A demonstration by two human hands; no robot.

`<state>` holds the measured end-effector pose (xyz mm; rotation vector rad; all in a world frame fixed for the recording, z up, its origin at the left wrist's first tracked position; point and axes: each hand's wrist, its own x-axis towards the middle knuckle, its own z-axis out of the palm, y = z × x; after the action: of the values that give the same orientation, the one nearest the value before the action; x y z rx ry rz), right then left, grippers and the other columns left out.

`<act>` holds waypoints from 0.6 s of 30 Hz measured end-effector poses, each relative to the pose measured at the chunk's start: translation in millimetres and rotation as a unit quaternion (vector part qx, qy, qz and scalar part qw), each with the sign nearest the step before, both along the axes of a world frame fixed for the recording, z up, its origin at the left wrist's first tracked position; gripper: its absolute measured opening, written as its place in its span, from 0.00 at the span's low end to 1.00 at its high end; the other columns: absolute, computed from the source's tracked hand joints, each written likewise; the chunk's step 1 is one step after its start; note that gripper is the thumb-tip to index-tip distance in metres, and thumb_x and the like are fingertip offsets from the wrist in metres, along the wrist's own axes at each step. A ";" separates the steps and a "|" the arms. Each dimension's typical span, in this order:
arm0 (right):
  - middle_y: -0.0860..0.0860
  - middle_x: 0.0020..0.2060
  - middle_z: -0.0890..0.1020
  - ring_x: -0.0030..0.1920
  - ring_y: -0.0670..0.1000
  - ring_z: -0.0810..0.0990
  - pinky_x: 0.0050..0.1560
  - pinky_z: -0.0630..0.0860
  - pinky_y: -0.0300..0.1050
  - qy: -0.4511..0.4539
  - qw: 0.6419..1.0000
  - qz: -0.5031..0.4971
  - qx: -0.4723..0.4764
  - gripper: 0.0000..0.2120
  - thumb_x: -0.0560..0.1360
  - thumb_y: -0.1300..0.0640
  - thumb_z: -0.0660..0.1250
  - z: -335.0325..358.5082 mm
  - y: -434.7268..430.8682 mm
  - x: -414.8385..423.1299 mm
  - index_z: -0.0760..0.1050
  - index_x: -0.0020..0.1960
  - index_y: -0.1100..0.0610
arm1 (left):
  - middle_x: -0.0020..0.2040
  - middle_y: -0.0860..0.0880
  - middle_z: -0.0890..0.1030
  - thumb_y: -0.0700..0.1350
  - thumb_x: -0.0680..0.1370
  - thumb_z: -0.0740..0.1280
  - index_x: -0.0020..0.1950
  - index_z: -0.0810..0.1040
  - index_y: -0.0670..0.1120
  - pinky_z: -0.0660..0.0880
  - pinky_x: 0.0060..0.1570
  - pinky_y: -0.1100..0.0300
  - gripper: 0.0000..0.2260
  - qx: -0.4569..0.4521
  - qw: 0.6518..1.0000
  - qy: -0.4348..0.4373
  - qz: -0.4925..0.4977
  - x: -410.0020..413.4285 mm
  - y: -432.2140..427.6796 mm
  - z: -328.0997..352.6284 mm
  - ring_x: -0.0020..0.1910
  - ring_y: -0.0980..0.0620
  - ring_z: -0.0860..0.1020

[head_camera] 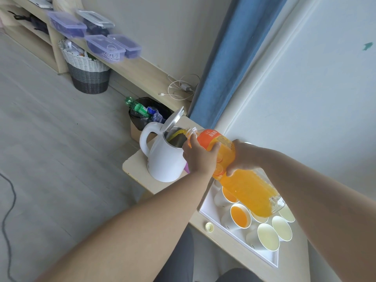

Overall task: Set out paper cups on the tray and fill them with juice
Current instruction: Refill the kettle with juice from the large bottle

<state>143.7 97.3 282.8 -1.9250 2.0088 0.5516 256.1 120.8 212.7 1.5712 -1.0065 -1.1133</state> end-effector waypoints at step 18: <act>0.52 0.55 0.76 0.55 0.56 0.77 0.56 0.79 0.54 0.003 1.000 -0.005 0.008 0.45 0.60 0.47 0.80 3.9 0.3 -0.7 0.59 0.68 0.54 | 0.74 0.44 0.60 0.59 0.75 0.67 0.77 0.54 0.49 0.71 0.62 0.48 0.36 0.002 1.000 0.008 -0.007 -2.2 -1.4 -1.5 0.70 0.42 0.64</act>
<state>142.9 97.6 286.7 -1.9061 2.0099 0.5706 253.9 119.4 211.2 1.5580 -1.0067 -1.1366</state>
